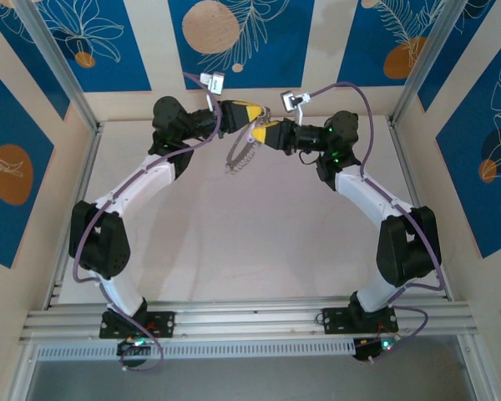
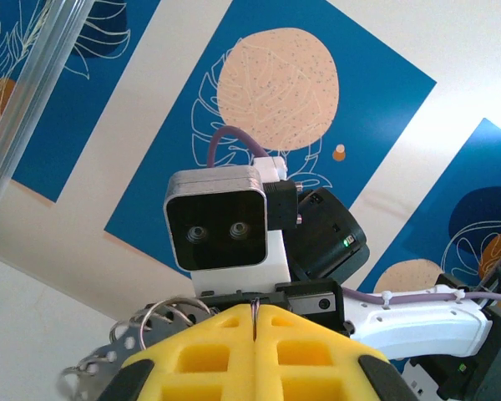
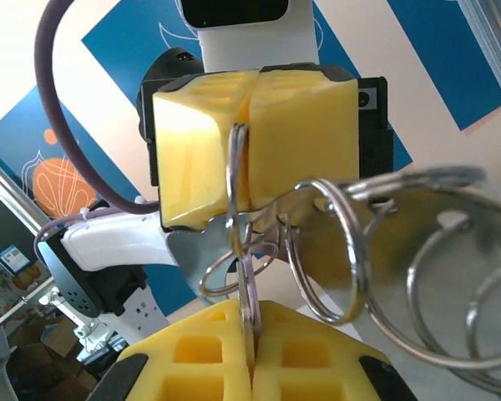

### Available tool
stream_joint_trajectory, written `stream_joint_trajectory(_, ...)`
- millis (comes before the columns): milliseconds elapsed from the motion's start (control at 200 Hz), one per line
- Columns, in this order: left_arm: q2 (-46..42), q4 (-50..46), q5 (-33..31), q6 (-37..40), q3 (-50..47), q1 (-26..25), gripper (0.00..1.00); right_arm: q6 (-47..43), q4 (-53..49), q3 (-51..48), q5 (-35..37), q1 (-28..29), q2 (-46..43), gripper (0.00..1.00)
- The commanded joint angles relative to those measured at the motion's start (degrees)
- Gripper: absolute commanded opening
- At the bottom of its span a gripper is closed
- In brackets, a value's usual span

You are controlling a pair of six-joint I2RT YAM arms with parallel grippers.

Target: Put the keys on the keyring

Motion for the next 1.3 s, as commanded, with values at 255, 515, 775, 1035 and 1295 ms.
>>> stream_joint_trajectory(255, -5.2, 4.2, -4.6, 1.6, -3.2, -1.8, 0.00, -4.8, -5.4, -1.1, 2.5, 1.0, -2.8, 0.00)
stream_joint_trajectory(515, -6.0, 3.7, -6.1, 2.8, -4.9, -2.6, 0.00, -6.8, -8.8, -0.2, 5.7, 2.8, -3.5, 0.00)
stream_joint_trajectory(775, -6.4, 3.8, -6.2, 3.0, -5.3, -3.0, 0.00, -10.5, -14.7, 1.1, 6.0, 4.2, -3.7, 0.00)
stream_joint_trajectory(1035, -6.4, 5.3, -6.1, 2.3, -5.7, -3.1, 0.00, -13.2, -19.4, -2.6, 7.1, 3.6, -8.2, 0.37)
stream_joint_trajectory(1295, -6.5, 9.0, -5.6, 1.0, -6.5, -3.4, 0.00, -18.3, -26.9, -11.9, 9.2, 2.5, -19.7, 0.54)
